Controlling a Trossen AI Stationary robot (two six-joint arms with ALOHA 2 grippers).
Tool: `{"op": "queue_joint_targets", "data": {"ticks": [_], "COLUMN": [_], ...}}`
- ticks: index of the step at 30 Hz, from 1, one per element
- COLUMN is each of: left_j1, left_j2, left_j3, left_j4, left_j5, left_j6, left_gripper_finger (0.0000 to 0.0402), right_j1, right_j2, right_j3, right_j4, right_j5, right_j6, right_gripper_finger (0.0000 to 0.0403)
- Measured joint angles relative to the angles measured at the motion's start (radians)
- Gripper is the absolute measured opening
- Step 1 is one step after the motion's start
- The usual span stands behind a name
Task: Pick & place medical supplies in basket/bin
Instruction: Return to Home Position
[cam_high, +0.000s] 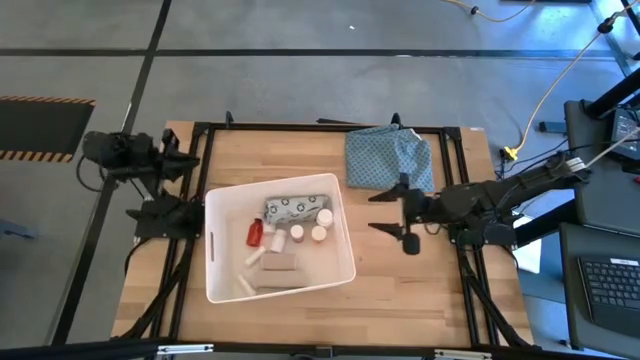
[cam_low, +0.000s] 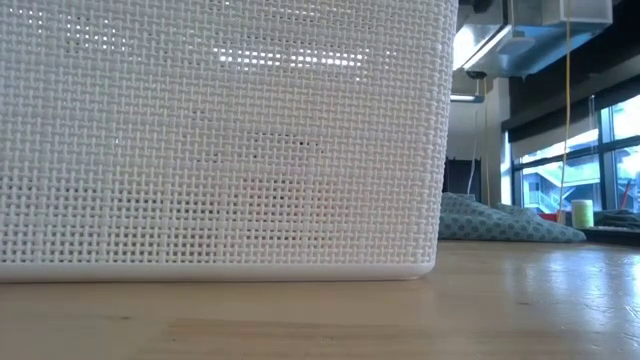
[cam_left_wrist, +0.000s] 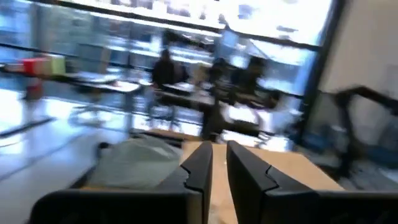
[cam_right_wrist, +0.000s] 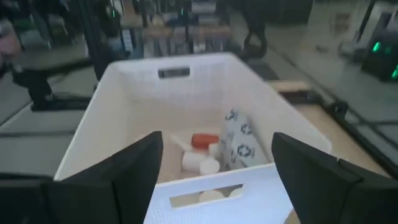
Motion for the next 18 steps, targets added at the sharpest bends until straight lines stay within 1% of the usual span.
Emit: {"op": "queue_joint_targets", "data": {"ticks": [2,4,6,8,10,12,13,18], "left_j1": [-0.036,-0.064,-0.085,-0.099,-0.098,-0.079,-0.066,-0.004], "left_j2": [-0.002,-0.002,-0.003,0.011,0.027,0.029,0.029,0.045], "left_j3": [-0.032,-0.036,-0.032,-0.034,-0.017,0.01,0.019,0.021], "left_j4": [0.02,0.035,0.053,0.061,0.074,0.072,0.07,-0.004], "left_j5": [0.016,0.029,0.114,0.191,0.218,0.2,0.168,-0.041], "left_j6": [0.01,0.01,-0.023,-0.025,0.011,0.014,0.013,-0.001], "left_gripper_finger": [0.0044,0.0045,0.0044,0.0042,0.004,0.0039,0.0038,0.004], "right_j1": [-0.003,-0.008,-0.02,-0.03,-0.04,-0.045,-0.045,-0.045], "right_j2": [-0.057,-0.097,-0.124,-0.134,-0.14,-0.14,-0.14,-0.14], "right_j3": [-0.07,-0.132,-0.19,-0.233,-0.263,-0.276,-0.28,-0.281], "right_j4": [0.071,0.152,0.222,0.284,0.32,0.329,0.329,0.334], "right_j5": [0.0,-0.002,-0.002,-0.002,-0.002,-0.002,-0.002,-0.028], "right_j6": [-0.012,-0.03,-0.05,-0.059,-0.054,-0.027,-0.012,0.018], "right_gripper_finger": [0.0303,0.0303,0.0303,0.0303,0.0303,0.0303,0.0303,0.0303]}}
